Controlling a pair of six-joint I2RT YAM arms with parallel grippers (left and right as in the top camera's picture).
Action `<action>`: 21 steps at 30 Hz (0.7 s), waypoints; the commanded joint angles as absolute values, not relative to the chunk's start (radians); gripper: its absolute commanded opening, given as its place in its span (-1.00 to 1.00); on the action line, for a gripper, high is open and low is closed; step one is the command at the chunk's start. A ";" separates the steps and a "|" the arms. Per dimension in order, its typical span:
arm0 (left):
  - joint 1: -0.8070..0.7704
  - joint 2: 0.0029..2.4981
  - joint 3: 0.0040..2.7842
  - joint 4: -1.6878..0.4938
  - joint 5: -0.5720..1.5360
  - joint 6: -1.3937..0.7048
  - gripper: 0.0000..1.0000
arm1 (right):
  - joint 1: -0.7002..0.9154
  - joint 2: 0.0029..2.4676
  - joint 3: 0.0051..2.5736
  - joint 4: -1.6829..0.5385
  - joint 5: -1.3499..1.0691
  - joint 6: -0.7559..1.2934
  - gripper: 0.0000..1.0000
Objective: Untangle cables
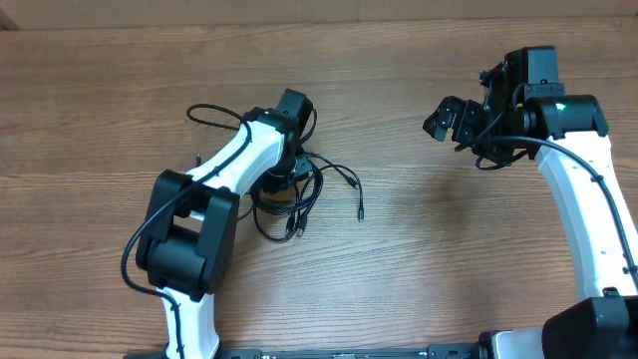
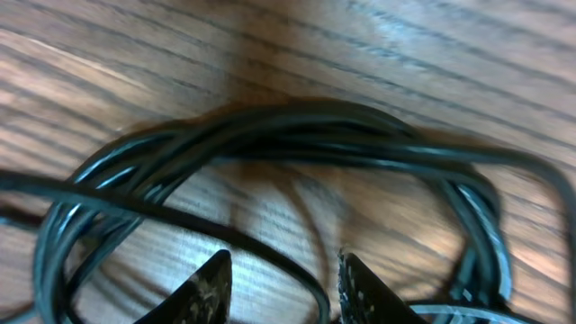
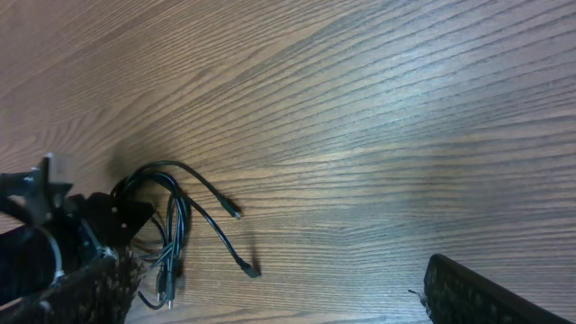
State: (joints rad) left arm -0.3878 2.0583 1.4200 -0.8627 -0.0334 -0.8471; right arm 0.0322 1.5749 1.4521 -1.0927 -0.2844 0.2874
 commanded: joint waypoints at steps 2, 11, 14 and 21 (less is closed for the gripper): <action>-0.393 2.121 1.422 -0.860 -0.047 -0.869 -0.28 | 0.028 1.571 1.477 -1.087 -0.290 0.288 1.00; -0.388 2.140 1.443 -0.844 -0.002 -0.794 -0.92 | 0.028 1.571 1.477 -1.087 -0.290 0.288 1.00; -0.377 2.122 1.510 -0.864 0.036 -0.693 -0.92 | 0.028 1.571 1.477 -1.087 -0.290 0.288 1.00; -0.365 2.097 1.794 -0.991 0.308 -0.438 -0.92 | 0.028 1.571 1.477 -1.087 -0.290 0.288 1.00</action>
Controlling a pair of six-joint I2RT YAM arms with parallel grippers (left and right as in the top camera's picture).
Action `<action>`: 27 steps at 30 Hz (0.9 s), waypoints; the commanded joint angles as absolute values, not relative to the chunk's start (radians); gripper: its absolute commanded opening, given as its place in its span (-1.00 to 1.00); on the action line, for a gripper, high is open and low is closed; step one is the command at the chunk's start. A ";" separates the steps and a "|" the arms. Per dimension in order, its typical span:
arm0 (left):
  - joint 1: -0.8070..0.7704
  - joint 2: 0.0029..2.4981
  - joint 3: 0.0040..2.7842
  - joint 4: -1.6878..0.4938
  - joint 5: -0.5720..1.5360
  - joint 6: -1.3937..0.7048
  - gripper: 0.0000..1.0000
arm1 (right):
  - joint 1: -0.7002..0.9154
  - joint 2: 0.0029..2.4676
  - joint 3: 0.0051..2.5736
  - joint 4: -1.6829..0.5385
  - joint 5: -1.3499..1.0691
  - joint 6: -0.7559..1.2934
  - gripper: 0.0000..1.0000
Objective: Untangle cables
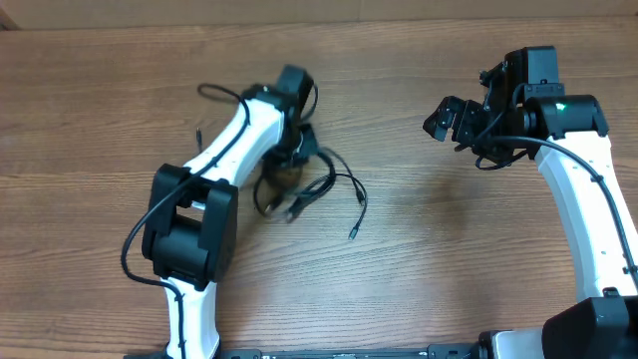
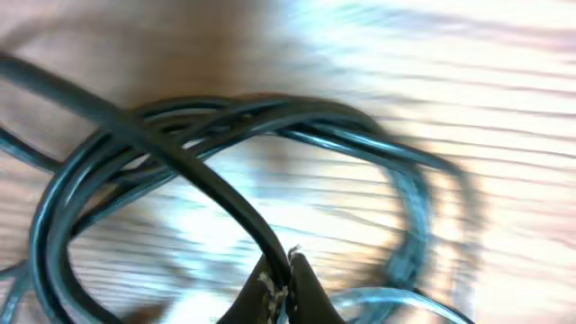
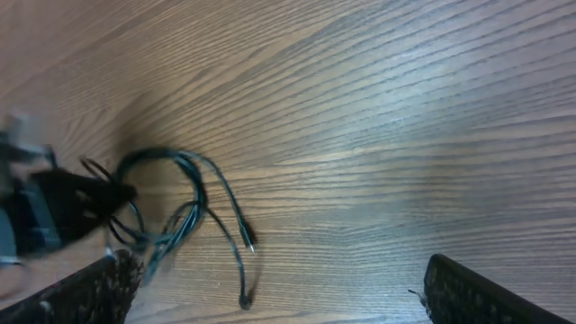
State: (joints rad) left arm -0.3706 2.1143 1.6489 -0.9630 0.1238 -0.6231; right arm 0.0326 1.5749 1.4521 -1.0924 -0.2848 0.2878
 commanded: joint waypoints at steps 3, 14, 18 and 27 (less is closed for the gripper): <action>-0.365 2.097 1.889 -1.024 0.414 -0.365 -0.92 | 0.028 1.571 1.477 -1.087 -0.290 0.288 1.00; -0.365 2.100 1.942 -1.085 0.300 -0.313 -0.92 | 0.028 1.571 1.477 -1.087 -0.290 0.288 1.00; -0.365 2.100 1.942 -1.162 0.149 -0.265 -0.70 | 0.028 1.571 1.477 -1.087 -0.290 0.288 1.00; -0.365 2.100 1.938 -1.271 0.112 -0.181 -0.42 | 0.028 1.571 1.477 -1.087 -0.290 0.288 1.00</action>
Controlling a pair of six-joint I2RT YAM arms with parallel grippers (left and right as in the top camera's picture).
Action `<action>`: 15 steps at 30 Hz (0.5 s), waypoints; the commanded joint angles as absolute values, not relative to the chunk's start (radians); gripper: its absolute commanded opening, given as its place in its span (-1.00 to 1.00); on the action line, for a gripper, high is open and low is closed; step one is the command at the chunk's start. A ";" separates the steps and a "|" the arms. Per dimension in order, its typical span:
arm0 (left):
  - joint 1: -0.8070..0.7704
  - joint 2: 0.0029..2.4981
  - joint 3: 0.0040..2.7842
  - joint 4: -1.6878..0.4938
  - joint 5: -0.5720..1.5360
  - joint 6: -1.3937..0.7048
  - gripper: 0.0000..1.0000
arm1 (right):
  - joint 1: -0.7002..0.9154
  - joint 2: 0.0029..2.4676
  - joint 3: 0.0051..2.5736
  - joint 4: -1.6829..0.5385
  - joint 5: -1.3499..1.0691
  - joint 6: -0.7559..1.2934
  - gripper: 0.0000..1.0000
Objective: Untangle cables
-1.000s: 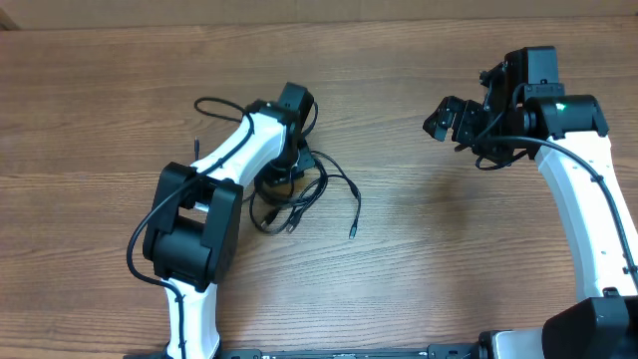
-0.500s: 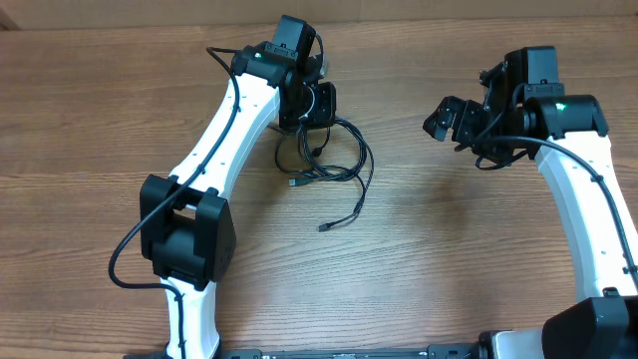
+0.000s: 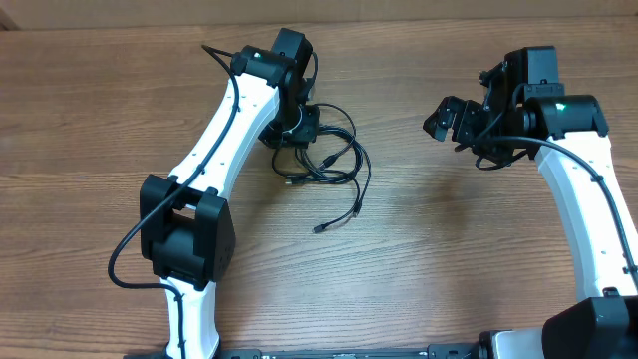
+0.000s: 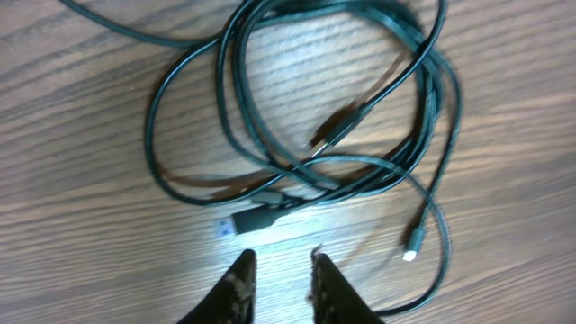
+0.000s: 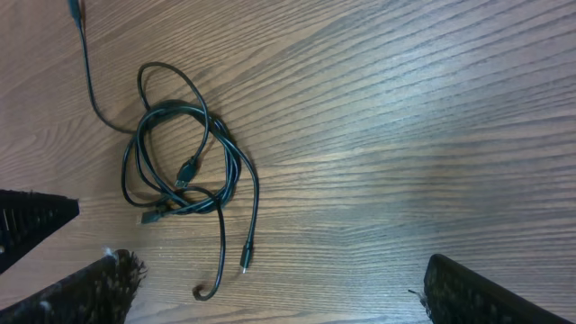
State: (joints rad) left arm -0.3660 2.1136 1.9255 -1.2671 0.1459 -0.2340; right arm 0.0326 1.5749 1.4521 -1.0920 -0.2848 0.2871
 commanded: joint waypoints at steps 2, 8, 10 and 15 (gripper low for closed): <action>-0.365 2.100 1.933 -1.256 0.121 -0.204 -0.15 | 0.028 1.571 1.477 -1.087 -0.290 0.288 1.00; -0.404 2.100 1.862 -1.126 0.158 -0.224 -0.12 | 0.028 1.571 1.477 -1.087 -0.290 0.288 1.00; -0.425 2.100 1.829 -1.076 0.158 -0.221 -0.11 | 0.028 1.571 1.477 -1.087 -0.290 0.288 1.00; -0.482 2.101 1.753 -0.941 0.157 -0.159 -0.10 | 0.028 1.571 1.477 -1.087 -0.290 0.288 1.00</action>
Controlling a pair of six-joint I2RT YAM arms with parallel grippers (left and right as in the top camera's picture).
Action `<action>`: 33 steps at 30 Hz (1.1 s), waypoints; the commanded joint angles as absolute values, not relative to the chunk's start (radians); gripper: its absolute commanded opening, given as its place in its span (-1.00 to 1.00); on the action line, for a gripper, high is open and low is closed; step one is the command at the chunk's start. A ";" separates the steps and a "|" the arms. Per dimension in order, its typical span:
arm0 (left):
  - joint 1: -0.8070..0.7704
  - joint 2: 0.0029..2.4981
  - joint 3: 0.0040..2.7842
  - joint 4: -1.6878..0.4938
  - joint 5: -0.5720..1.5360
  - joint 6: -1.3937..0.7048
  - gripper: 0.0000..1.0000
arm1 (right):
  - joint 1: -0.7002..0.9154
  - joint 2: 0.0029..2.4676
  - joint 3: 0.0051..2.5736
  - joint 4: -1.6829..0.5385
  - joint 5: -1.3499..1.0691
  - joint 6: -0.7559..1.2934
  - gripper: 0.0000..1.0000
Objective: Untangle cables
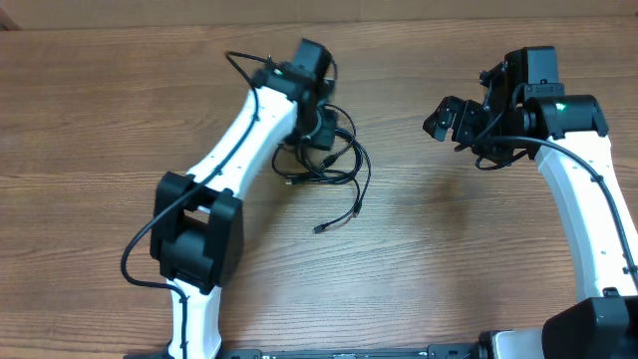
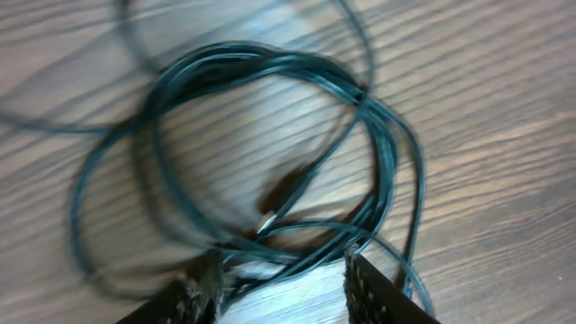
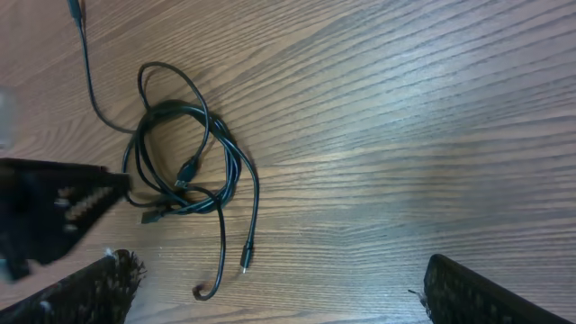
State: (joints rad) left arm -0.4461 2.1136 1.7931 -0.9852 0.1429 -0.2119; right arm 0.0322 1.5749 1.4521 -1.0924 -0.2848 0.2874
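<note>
A bundle of thin black cables (image 1: 329,168) lies in loose overlapping loops on the wooden table. One tail runs forward to a plug (image 1: 319,228). My left gripper (image 1: 320,135) sits low over the bundle's back part. In the left wrist view, blurred by motion, this gripper (image 2: 281,292) is open wide, with the coil (image 2: 270,135) just ahead of the fingers and nothing held. My right gripper (image 1: 446,118) hangs open well to the right, clear of the cables. Its view shows the whole bundle (image 3: 187,169) and the left gripper (image 3: 54,211) at the bundle's edge.
The wooden table (image 1: 478,249) stretches bare between the bundle and the right arm. Its back edge (image 1: 399,22) runs along the top. One strand (image 3: 85,63) leads away from the bundle toward the far side.
My left gripper's jaws stand much wider apart and sit closer to the coil, and the arm has shifted a little to the right. The cables and the right arm are unmoved.
My left gripper was open, low over the bundle nearer the table's middle. Then it was shut on a strand with the bundle shifted. Later the bundle lay farther back, more spread out, released, gripper above it nearly shut. Now it is open wide, low over the coil.
</note>
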 commanded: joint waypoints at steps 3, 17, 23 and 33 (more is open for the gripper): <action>-0.515 2.104 1.697 -0.840 0.126 -0.149 -0.06 | 0.028 1.571 1.477 -1.087 -0.290 0.288 1.00; -0.537 2.106 1.477 -0.601 -0.065 -0.149 0.05 | 0.028 1.571 1.477 -1.087 -0.290 0.288 1.00; -0.538 2.106 1.433 -0.541 -0.047 -0.156 0.13 | 0.028 1.571 1.477 -1.087 -0.290 0.288 1.00; -0.539 2.106 1.369 -0.451 0.027 -0.183 -0.58 | 0.028 1.571 1.477 -1.087 -0.290 0.288 1.00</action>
